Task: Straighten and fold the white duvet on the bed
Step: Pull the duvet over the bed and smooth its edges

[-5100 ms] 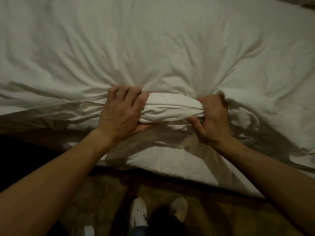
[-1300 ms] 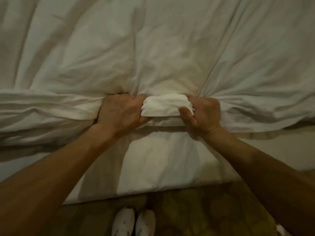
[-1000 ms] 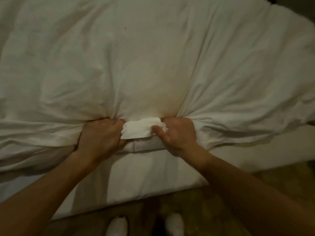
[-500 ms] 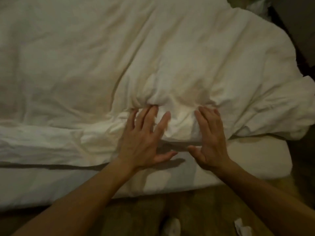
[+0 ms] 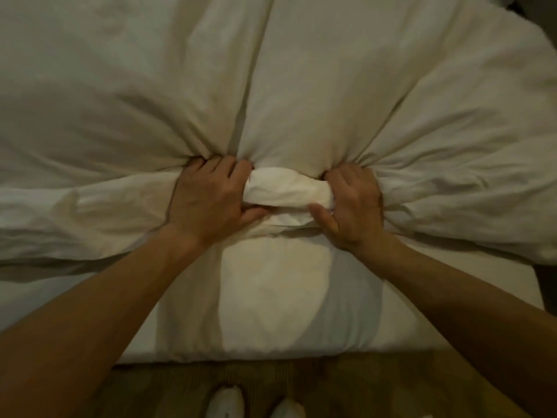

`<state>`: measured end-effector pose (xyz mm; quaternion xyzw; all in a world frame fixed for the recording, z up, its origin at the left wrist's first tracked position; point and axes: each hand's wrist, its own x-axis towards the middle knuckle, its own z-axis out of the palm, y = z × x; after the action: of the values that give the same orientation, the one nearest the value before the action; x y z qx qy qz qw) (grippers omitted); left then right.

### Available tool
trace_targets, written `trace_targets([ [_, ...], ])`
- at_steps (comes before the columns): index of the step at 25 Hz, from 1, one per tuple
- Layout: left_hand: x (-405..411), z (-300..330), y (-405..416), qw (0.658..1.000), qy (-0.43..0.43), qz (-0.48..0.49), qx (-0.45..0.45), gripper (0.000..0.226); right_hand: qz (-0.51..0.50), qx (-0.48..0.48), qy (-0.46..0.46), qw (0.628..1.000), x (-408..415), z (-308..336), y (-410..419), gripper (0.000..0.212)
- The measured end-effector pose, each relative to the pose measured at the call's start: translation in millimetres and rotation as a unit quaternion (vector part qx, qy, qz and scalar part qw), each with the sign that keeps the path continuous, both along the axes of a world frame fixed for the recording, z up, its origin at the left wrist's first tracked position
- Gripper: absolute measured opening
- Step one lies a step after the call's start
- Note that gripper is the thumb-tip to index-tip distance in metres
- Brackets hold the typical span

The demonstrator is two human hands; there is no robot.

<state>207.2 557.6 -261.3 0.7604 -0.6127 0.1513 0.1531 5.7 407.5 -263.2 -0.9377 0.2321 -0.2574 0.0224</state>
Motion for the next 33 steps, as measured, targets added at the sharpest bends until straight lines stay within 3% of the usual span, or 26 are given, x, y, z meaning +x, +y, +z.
trace_targets([
  [3,1,11,-9,0.998,0.065,-0.003,-0.016,0.050,-0.052,0.035,0.028,0.998,14,9,-7,0.075],
  [5,-1,29,2,0.993,0.113,-0.020,-0.036,0.059,-0.054,0.062,0.026,0.996,4,32,3,0.076],
  [7,-7,42,25,0.988,0.108,-0.083,-0.067,0.065,-0.019,0.047,-0.016,0.999,-17,56,24,0.077],
  [9,-14,39,40,0.987,0.094,-0.114,-0.055,0.066,-0.019,0.044,0.004,0.999,-35,58,41,0.077],
  [13,-12,18,12,0.999,0.028,-0.023,0.040,0.064,-0.088,0.104,0.109,0.985,-18,22,36,0.087],
  [16,-22,25,20,0.999,0.044,-0.012,0.023,0.057,-0.040,0.134,0.036,0.990,-37,26,33,0.079],
  [19,-76,38,34,0.994,0.093,-0.042,-0.027,0.065,0.003,0.104,-0.032,0.994,-94,49,32,0.077],
  [23,-183,34,-18,0.978,0.119,-0.168,-0.037,0.063,-0.048,0.023,0.000,0.999,-173,63,-15,0.080],
  [26,-236,24,-85,0.988,0.095,-0.125,0.009,0.075,-0.071,-0.035,0.050,0.996,-211,56,-71,0.079],
  [29,-235,11,-131,0.998,0.034,-0.056,0.026,0.080,-0.062,-0.056,0.081,0.993,-226,48,-122,0.077],
  [33,-226,4,-164,1.000,-0.008,-0.023,0.006,0.061,-0.032,0.001,0.056,0.998,-225,22,-145,0.078],
])
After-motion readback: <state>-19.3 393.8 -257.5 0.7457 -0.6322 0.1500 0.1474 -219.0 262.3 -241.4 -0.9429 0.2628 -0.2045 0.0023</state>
